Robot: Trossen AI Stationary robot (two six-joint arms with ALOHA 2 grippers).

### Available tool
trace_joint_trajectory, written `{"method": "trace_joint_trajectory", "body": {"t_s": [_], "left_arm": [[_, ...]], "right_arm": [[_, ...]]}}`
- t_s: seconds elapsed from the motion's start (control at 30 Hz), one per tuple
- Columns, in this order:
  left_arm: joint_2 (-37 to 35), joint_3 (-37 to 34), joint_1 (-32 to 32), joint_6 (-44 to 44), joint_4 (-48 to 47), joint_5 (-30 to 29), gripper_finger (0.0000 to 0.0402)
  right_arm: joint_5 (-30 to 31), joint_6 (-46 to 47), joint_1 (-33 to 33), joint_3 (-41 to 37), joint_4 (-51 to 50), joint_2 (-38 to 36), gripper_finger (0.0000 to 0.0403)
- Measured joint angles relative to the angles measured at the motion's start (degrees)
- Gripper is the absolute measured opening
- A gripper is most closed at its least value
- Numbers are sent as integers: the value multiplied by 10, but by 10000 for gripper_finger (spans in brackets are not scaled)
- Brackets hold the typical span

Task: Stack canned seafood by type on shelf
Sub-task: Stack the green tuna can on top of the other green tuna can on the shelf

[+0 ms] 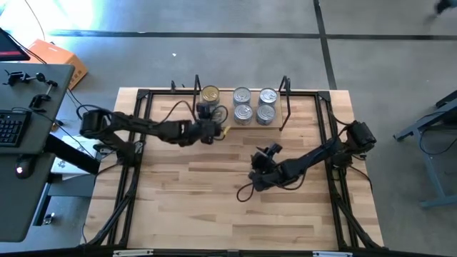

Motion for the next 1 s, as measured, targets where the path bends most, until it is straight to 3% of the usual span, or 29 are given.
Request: {"method": "trace_joint_trajectory", "body": {"t_s": [0.33, 1.0], "left_arm": [[3, 0, 49, -19, -43, 10, 164], [3, 0, 115, -27, -41, 228, 205]], "right_arm": [[2, 5, -1, -4, 4, 0, 193], [2, 3, -1, -4, 7, 0, 193]]}}
